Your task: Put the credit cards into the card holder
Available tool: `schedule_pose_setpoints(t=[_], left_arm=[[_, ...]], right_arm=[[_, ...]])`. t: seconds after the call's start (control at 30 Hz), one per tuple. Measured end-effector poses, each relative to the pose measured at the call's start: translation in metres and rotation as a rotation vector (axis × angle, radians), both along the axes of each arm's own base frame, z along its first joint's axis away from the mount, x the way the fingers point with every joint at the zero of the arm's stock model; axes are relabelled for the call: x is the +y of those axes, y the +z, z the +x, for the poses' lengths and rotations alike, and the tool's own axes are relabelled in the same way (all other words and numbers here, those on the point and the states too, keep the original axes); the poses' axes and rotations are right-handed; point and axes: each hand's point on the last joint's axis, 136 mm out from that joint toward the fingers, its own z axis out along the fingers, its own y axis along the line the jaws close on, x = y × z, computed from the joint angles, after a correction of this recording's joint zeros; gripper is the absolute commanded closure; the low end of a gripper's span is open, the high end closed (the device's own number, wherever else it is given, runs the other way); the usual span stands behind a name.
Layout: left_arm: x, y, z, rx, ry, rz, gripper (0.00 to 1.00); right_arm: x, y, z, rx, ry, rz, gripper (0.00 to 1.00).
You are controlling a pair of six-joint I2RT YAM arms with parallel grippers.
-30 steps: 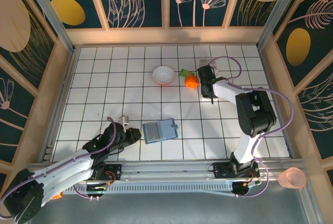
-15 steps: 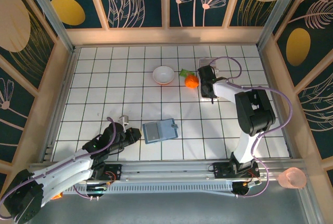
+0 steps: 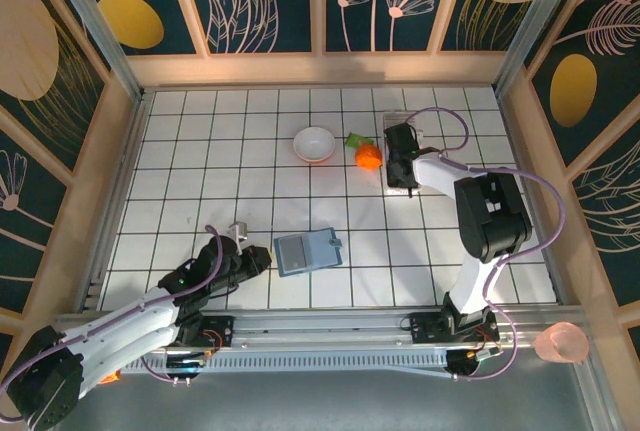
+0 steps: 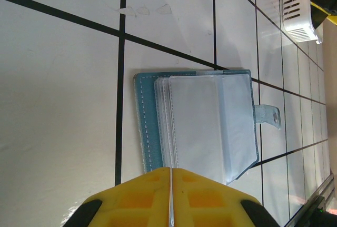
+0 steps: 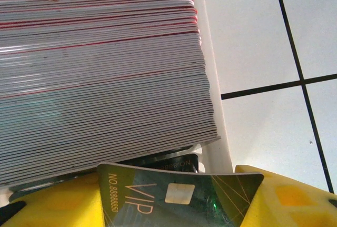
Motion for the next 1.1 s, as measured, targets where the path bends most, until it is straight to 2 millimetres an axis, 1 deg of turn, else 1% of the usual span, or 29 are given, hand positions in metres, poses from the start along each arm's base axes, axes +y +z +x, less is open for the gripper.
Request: schedule_pose_setpoints(t=[0.2,0.3,0.43,0.57,0.63,0.7,0.87,0.93,1.03,1.1], left_arm=[[0.0,0.0,0.0,0.003,0.002,-0.002,0.91],[0.0,0.0,0.0,0.004,0.004,-0.004,0.91],[0.0,0.0,0.0,0.004,0.004,-0.004,0.91],[0.0,0.0,0.0,0.004,0.004,-0.004,0.91],[0.0,0.0,0.0,0.004,0.004,-0.004,0.91],[0.0,0.0,0.0,0.004,0.004,-0.004,0.91],[0.0,0.0,0.0,0.004,0.004,-0.004,0.91],[0.0,0.0,0.0,0.004,0.004,-0.004,0.9],[0.0,0.001,0.0,0.002,0.004,-0.005,0.86],[0.001,0.001,0.0,-0.003,0.004,-0.002,0.81]], right_arm=[[0.003,0.004,0.0,-0.01,0.013,0.023,0.52],[0.011,0.01,0.002,-0.027,0.039,0.051,0.52],[0.017,0.015,0.004,-0.042,0.062,0.076,0.53],[0.021,0.015,0.004,-0.046,0.075,0.096,0.53],[0.024,0.015,0.004,-0.044,0.082,0.105,0.5],[0.027,0.015,0.004,-0.046,0.092,0.12,0.5],[0.032,0.017,0.004,-0.053,0.105,0.137,0.51],[0.032,0.017,0.004,-0.053,0.103,0.135,0.51],[0.03,0.018,0.004,-0.058,0.096,0.13,0.51],[0.028,0.022,0.004,-0.069,0.084,0.129,0.51]])
